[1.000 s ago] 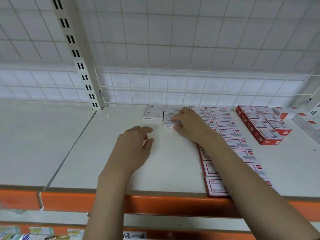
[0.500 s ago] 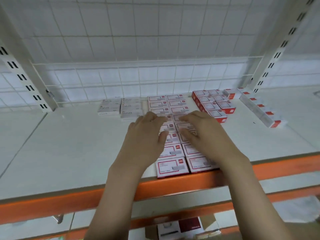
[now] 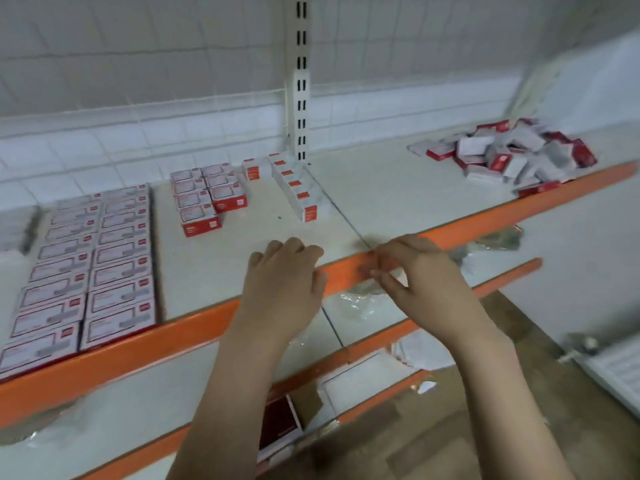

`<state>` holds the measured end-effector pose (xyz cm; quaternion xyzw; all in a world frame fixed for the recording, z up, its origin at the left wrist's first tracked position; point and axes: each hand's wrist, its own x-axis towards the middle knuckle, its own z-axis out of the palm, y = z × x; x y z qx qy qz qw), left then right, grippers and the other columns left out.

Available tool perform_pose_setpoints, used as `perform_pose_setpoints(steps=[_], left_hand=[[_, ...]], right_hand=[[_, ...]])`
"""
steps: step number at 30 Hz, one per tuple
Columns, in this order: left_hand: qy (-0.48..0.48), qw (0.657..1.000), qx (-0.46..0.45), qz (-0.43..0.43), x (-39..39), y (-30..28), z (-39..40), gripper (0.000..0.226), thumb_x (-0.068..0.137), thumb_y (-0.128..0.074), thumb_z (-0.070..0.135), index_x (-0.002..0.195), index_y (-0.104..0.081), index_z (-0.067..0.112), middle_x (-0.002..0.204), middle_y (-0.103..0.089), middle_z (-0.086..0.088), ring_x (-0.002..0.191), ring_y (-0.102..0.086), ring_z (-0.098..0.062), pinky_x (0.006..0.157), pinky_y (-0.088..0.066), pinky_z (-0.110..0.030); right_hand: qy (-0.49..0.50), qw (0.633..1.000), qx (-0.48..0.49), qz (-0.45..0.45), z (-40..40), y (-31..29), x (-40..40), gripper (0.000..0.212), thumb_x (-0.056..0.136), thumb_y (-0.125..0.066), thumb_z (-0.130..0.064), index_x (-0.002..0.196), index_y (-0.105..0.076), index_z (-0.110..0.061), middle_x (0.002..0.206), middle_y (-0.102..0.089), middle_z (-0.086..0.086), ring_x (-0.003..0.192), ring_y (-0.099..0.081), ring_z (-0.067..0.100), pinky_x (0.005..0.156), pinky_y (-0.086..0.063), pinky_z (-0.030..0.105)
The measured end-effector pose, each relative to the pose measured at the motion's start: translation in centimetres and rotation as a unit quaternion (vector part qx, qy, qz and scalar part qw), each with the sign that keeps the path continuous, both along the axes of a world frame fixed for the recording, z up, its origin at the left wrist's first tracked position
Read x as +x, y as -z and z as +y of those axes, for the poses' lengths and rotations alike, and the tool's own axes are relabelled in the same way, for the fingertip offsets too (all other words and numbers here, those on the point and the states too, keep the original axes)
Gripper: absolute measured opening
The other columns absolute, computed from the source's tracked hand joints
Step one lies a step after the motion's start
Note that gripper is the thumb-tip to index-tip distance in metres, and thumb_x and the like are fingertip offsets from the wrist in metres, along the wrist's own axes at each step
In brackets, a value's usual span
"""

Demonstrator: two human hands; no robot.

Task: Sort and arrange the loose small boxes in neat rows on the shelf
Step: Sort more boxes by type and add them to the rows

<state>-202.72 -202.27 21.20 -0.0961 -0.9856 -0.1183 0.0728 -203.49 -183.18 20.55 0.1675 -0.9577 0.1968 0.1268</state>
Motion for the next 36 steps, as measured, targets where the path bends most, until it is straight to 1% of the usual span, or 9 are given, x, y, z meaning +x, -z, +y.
perform_pose_setpoints(steps=[4,7,11,14,18,26,29,32,36], left_hand=[[-0.007,1.000,-0.010,-0.014,0.0,0.1,6.1,0.037,0.095,-0.039,0.038,0.129,-0.046,0.025,0.122,-0.048,0.003,0.115,-0.041,-0.021,0.093,-0.031,-0.034],[0.001,1.000,-0.024,-0.016,-0.5,0.1,9.0,0.037,0.095,-0.038,0.039,0.130,-0.045,0.025,0.120,-0.050,0.003,0.113,-0.043,-0.020,0.092,-0.032,-0.033],[0.015,1.000,-0.011,-0.015,-2.4,-0.2,11.8,0.039,0.095,-0.040,0.038,0.131,-0.044,0.026,0.121,-0.050,0.004,0.114,-0.043,-0.019,0.095,-0.031,-0.034],[0.028,0.999,-0.012,-0.020,-4.8,-0.5,13.6,0.040,0.094,-0.041,0.038,0.132,-0.043,0.026,0.125,-0.049,0.003,0.116,-0.042,-0.020,0.096,-0.030,-0.035],[0.053,0.998,-0.006,-0.014,-8.9,-0.5,15.9,0.042,0.094,-0.042,0.039,0.134,-0.042,0.026,0.128,-0.047,0.002,0.119,-0.040,-0.021,0.096,-0.029,-0.035],[0.116,0.993,0.014,0.010,-17.9,-1.5,20.9,0.045,0.095,-0.043,0.038,0.138,-0.038,0.025,0.135,-0.045,0.000,0.124,-0.039,-0.022,0.099,-0.030,-0.036],[0.150,0.989,0.007,0.008,-20.0,-1.4,23.1,0.046,0.095,-0.042,0.039,0.138,-0.037,0.026,0.134,-0.045,0.001,0.123,-0.039,-0.022,0.098,-0.030,-0.035],[0.173,0.985,0.001,0.006,-21.5,-1.0,24.9,0.046,0.095,-0.042,0.040,0.138,-0.037,0.025,0.132,-0.046,0.001,0.121,-0.040,-0.022,0.097,-0.032,-0.036],[0.186,0.983,-0.003,0.002,-23.2,-0.5,27.2,0.047,0.094,-0.043,0.041,0.138,-0.037,0.025,0.131,-0.047,0.001,0.119,-0.042,-0.022,0.095,-0.033,-0.036]], right_hand=[[0.028,1.000,0.000,-0.008,6.7,0.4,0.0,0.036,0.080,-0.069,-0.018,0.115,-0.063,-0.012,0.110,-0.061,0.007,0.103,-0.053,0.029,0.086,-0.041,0.032],[0.048,0.999,-0.002,-0.026,10.0,1.1,0.0,0.041,0.080,-0.070,-0.020,0.119,-0.061,-0.014,0.114,-0.059,0.007,0.108,-0.051,0.029,0.092,-0.042,0.037],[0.081,0.995,0.001,-0.051,13.2,1.6,-0.6,0.047,0.080,-0.070,-0.023,0.124,-0.057,-0.015,0.121,-0.055,0.005,0.114,-0.047,0.027,0.097,-0.039,0.038],[0.101,0.993,-0.006,-0.052,15.3,1.4,-2.0,0.046,0.080,-0.070,-0.023,0.124,-0.057,-0.016,0.120,-0.056,0.004,0.113,-0.048,0.026,0.097,-0.040,0.039],[0.126,0.991,0.003,-0.042,17.6,1.2,-5.2,0.045,0.081,-0.068,-0.023,0.124,-0.057,-0.017,0.120,-0.056,0.005,0.114,-0.047,0.025,0.097,-0.037,0.033],[0.186,0.982,0.009,-0.015,21.8,0.2,-11.2,0.044,0.083,-0.065,-0.027,0.124,-0.056,-0.014,0.119,-0.056,0.005,0.114,-0.049,0.027,0.096,-0.042,0.043],[0.215,0.976,0.001,-0.020,23.3,0.4,-12.3,0.045,0.083,-0.064,-0.026,0.126,-0.056,-0.014,0.120,-0.056,0.004,0.114,-0.050,0.026,0.096,-0.042,0.041],[0.235,0.971,-0.009,-0.032,24.8,0.8,-13.2,0.044,0.082,-0.064,-0.025,0.124,-0.056,-0.019,0.119,-0.055,0.001,0.109,-0.051,0.025,0.092,-0.044,0.043],[0.251,0.967,-0.028,-0.032,26.9,1.1,-14.5,0.045,0.081,-0.067,-0.024,0.124,-0.057,-0.018,0.118,-0.055,0.004,0.111,-0.050,0.026,0.093,-0.044,0.043]])
